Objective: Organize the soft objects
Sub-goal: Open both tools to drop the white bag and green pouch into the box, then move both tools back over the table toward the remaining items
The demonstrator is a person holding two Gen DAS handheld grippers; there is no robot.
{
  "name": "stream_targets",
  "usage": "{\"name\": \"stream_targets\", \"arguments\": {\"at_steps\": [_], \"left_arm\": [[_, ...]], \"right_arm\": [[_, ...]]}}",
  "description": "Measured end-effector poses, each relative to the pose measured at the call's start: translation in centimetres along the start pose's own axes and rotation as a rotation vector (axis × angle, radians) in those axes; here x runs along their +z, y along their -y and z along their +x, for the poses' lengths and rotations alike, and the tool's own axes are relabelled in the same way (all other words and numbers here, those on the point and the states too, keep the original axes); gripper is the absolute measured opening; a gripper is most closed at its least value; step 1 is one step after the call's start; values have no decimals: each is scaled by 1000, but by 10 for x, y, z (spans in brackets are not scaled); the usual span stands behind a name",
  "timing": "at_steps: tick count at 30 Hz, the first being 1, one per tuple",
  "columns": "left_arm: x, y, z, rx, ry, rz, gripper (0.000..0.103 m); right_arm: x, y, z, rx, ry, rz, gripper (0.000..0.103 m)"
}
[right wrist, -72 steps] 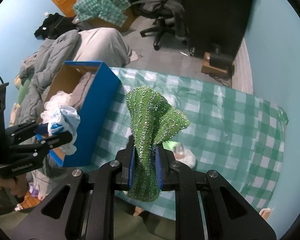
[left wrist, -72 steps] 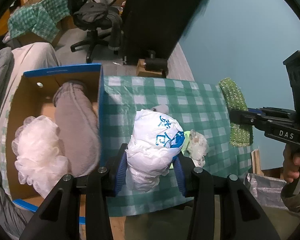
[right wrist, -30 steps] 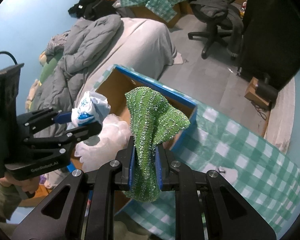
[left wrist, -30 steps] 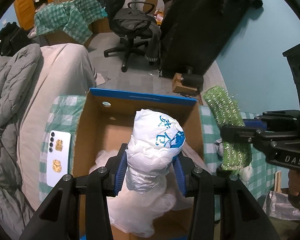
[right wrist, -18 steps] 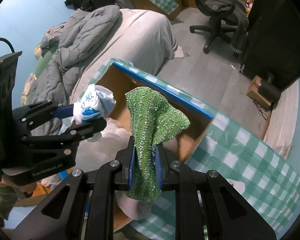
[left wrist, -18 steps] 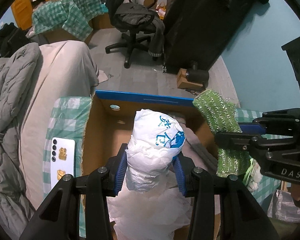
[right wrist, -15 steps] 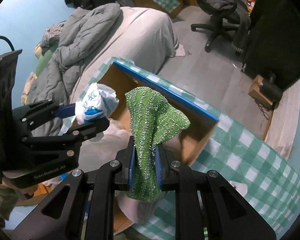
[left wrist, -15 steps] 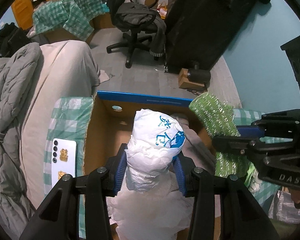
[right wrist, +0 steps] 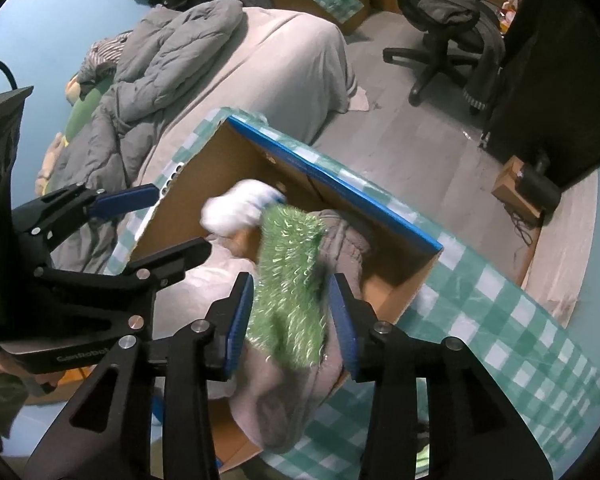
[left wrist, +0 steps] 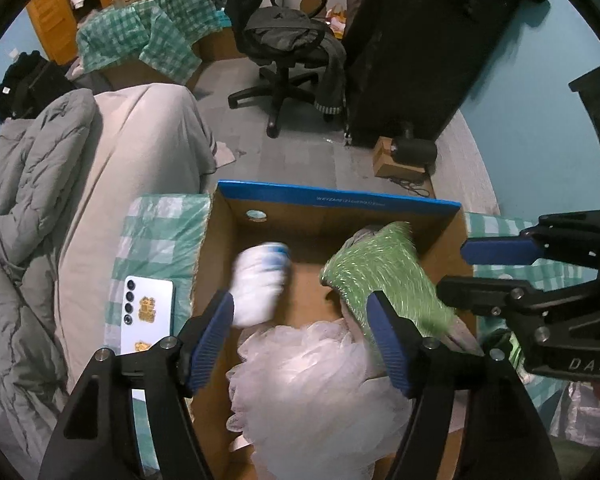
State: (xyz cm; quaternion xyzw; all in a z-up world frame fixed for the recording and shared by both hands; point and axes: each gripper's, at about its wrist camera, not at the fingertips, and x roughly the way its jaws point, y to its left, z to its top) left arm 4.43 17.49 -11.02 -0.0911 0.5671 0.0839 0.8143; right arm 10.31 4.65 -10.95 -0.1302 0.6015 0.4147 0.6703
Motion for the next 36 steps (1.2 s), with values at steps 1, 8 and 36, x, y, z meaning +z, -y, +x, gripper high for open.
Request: {"name": "stream_targets", "arguments": {"at_steps": [1, 8, 36], "left_arm": [[-1, 0, -1, -1, 0, -3, 71], [-7, 1, -12, -10, 10, -29, 70], [-37, 64, -69, -54, 72, 0, 71]], "right_arm": [[-1, 1, -1, -1, 1, 1, 40], [-5, 5, -14, 3, 23, 18, 47], [-70, 31, -90, -69, 108, 65, 57]]}}
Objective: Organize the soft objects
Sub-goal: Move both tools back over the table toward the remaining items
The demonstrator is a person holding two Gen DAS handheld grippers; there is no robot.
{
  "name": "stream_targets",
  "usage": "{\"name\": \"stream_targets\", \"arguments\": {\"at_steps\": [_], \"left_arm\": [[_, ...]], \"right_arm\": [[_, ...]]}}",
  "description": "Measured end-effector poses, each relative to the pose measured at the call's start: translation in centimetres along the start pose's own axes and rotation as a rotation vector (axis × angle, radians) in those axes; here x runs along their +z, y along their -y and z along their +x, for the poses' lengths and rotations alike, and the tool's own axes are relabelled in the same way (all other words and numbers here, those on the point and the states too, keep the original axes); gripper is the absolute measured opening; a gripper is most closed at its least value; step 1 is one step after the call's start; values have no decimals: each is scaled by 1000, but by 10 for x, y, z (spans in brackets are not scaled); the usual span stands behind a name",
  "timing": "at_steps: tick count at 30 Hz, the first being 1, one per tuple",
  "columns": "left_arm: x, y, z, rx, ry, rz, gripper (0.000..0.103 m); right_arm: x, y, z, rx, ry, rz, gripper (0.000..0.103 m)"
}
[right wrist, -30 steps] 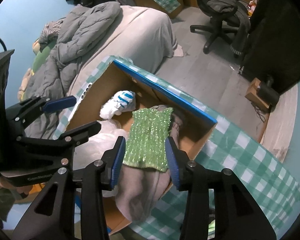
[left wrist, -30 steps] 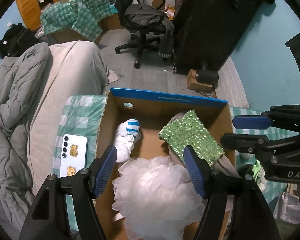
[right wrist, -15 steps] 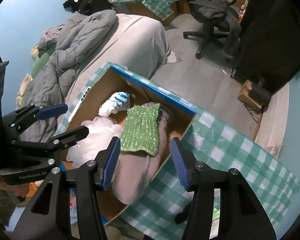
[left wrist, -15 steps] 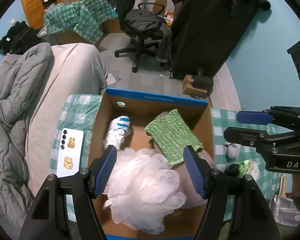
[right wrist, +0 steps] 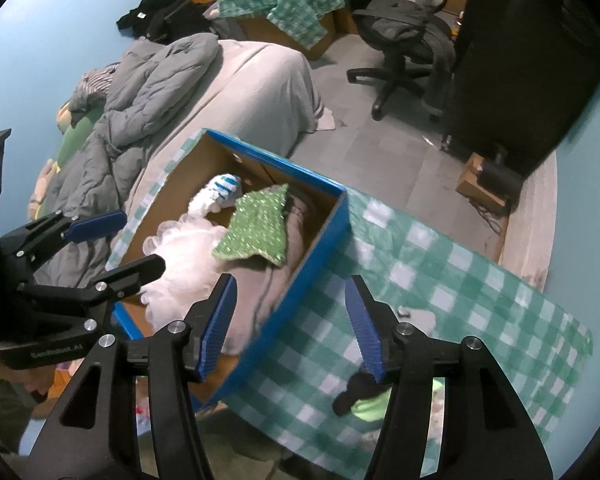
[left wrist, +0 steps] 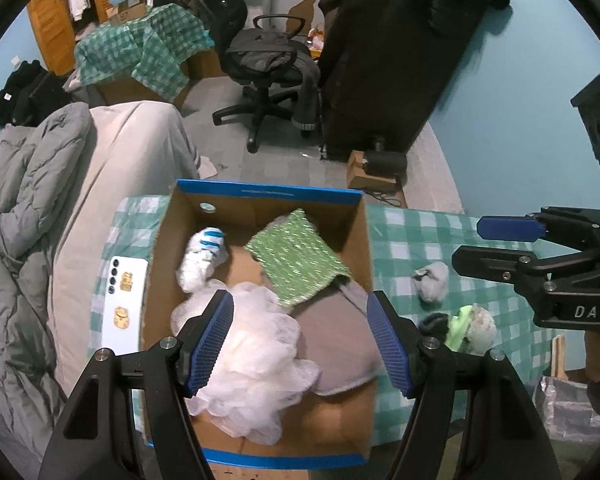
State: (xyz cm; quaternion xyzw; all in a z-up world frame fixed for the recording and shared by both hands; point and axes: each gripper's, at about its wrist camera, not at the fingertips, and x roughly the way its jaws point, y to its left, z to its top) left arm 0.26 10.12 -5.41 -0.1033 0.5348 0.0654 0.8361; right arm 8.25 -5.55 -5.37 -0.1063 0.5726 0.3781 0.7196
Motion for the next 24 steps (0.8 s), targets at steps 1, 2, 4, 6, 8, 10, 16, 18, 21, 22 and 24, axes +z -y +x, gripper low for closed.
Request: {"name": "stream_targets", "arguments": {"at_steps": [1, 2, 4, 6, 8, 10, 16, 18, 21, 22, 24], "left_arm": [[-1, 4, -1, -4, 0, 0, 71], [-3, 8, -2, -10, 0, 2, 71], [-5, 15, -3, -22, -4, 10, 71], [-6, 23, -3, -31, -10, 20, 71], [-9, 32, -2, -47, -19, 31, 71], [-10, 42, 0, -59, -29, 42, 71], [-18, 67, 5, -90, -60, 83, 71], [-20, 75, 8, -100, -71, 92, 71], [-23, 86, 14, -105, -95, 106, 71], [-24, 90, 16, -108, -100, 110, 71], [-25, 98, 21, -116, -110, 118, 71]], "right_arm": [[-4, 3, -2, -7, -2, 6, 57], [-9, 6, -5, -12, -3, 13, 58], [-18, 15, -11, -17, 0, 34, 58], [-25, 22, -15, -26, -3, 52, 60], [-35, 32, -19, -41, -4, 73, 60], [-46, 45, -23, -51, -9, 100, 61], [-76, 78, -29, -84, -29, 175, 60], [-87, 91, -31, -90, -37, 208, 61], [-101, 103, -32, -104, -45, 238, 61], [-107, 109, -32, -108, -49, 252, 61], [-114, 115, -32, -109, -54, 272, 61]]}}
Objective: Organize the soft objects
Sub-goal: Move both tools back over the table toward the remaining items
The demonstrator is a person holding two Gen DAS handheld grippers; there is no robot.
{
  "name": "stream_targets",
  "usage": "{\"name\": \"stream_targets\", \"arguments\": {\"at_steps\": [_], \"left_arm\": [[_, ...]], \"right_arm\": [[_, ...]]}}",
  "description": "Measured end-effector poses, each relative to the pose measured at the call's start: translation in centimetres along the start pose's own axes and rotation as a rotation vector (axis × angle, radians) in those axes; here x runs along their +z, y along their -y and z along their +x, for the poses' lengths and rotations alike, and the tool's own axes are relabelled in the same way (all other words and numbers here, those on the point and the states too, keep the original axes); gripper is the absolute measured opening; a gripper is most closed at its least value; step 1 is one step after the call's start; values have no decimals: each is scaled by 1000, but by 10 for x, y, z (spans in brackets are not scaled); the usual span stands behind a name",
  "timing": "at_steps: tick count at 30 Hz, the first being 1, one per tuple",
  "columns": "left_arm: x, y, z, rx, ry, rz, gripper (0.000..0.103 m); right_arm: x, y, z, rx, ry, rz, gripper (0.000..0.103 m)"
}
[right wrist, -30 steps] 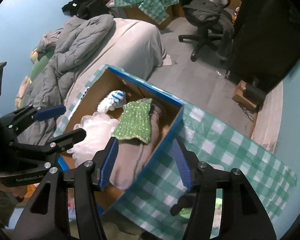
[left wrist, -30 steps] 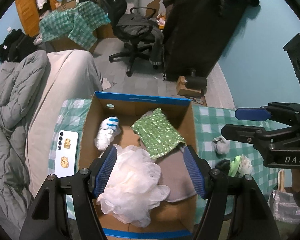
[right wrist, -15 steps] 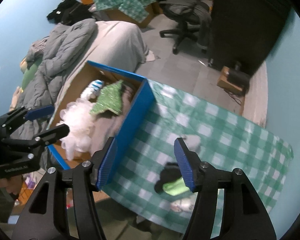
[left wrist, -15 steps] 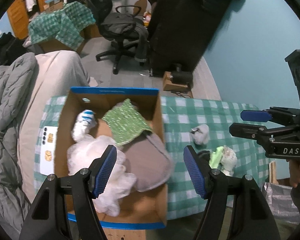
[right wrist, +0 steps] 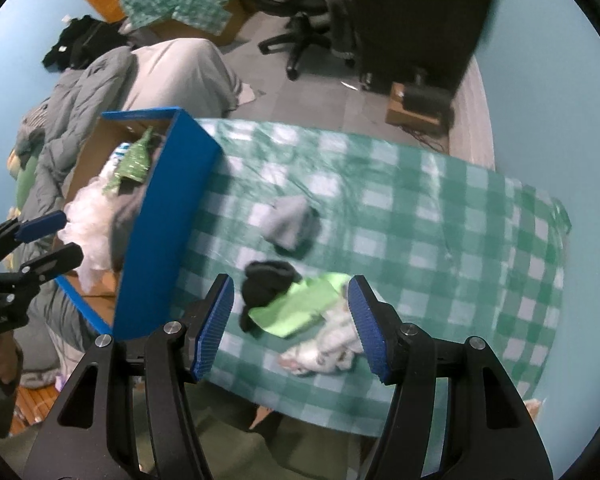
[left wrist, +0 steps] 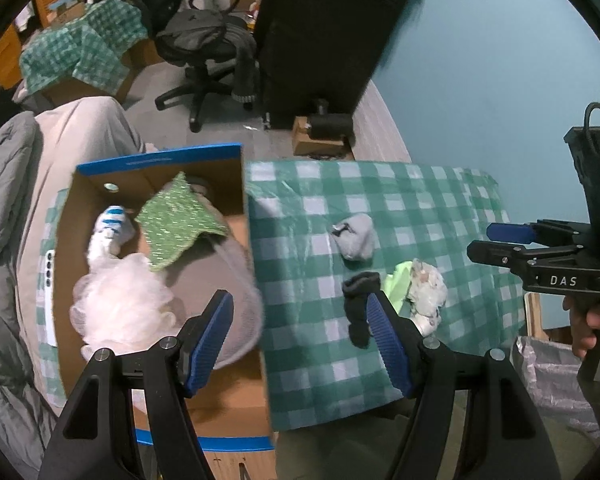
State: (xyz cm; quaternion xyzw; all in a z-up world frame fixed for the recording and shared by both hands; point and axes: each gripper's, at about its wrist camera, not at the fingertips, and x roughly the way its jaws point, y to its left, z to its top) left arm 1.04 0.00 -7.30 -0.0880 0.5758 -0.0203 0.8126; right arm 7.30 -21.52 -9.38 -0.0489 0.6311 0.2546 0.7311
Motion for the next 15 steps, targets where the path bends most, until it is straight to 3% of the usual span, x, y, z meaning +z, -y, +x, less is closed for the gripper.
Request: {"name": "stream_targets", "arguments": {"at_steps": [15], "left_arm": [[-3, 52, 59, -10, -104, 65, 72]], "right_arm": [[-44, 58, 52, -11, -90, 151, 61]]}}
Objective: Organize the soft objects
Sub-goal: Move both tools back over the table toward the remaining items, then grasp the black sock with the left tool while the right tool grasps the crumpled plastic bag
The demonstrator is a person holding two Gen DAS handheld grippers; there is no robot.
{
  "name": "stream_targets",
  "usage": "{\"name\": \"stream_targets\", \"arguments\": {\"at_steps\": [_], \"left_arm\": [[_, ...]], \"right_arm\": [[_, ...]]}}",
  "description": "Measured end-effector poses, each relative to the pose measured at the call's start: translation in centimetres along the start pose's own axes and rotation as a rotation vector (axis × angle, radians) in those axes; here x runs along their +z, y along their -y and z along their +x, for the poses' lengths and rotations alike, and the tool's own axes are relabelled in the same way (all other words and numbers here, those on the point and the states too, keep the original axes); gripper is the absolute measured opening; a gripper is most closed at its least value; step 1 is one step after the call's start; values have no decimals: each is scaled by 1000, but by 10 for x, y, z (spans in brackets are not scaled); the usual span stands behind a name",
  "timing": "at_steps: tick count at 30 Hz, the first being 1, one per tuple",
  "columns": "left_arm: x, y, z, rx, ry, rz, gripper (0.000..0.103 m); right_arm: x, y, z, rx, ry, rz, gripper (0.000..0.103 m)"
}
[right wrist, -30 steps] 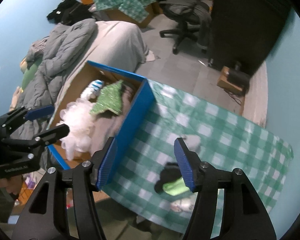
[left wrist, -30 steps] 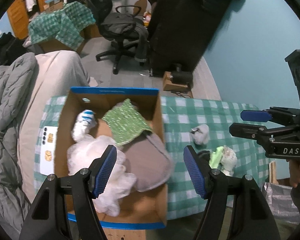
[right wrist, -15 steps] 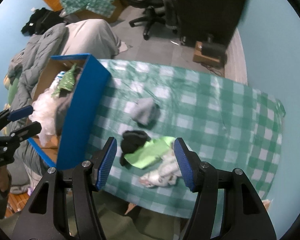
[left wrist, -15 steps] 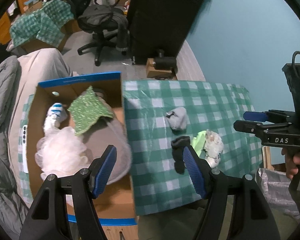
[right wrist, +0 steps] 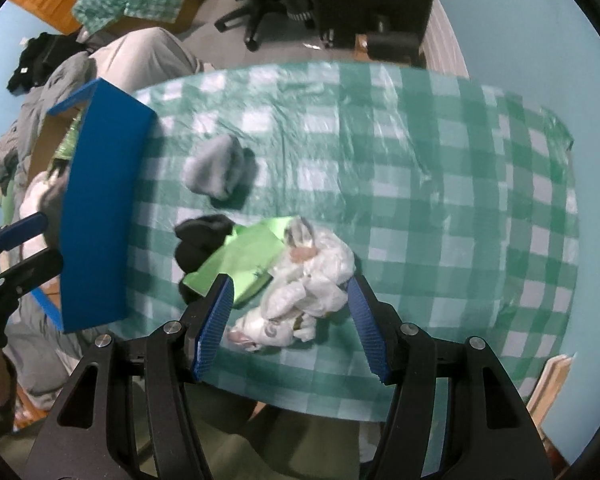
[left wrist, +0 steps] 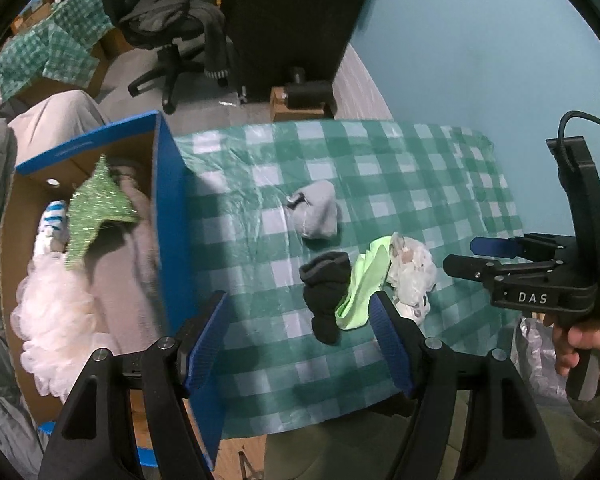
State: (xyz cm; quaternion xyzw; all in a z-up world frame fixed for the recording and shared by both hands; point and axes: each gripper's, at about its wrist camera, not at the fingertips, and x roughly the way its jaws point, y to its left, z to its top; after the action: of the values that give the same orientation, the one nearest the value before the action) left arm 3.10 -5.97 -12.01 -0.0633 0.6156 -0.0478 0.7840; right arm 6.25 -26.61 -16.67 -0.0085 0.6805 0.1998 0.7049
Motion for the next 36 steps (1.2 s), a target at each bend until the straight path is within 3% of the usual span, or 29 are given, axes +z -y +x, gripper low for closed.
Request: {"name": "stream_targets", "arguments": {"at_steps": [11, 29, 31, 33, 36], "left_arm": [[4, 9, 46, 37, -65, 22, 72], [12, 5, 98, -7, -124, -11, 73], [12, 5, 105, -2, -141, -5, 72], [12, 5, 111, -3, -156, -4, 72], [12, 6, 117, -7, -170, 1, 72]], "right_arm": [[-6, 9, 34, 10, -48, 25, 63], [-15, 5, 87, -43, -121, 1, 62], [-17, 8, 92, -51, -137, -7, 58], [-17, 9, 90, -67, -128, -23, 46], [-19, 14, 88, -74, -128, -8, 42]]}}
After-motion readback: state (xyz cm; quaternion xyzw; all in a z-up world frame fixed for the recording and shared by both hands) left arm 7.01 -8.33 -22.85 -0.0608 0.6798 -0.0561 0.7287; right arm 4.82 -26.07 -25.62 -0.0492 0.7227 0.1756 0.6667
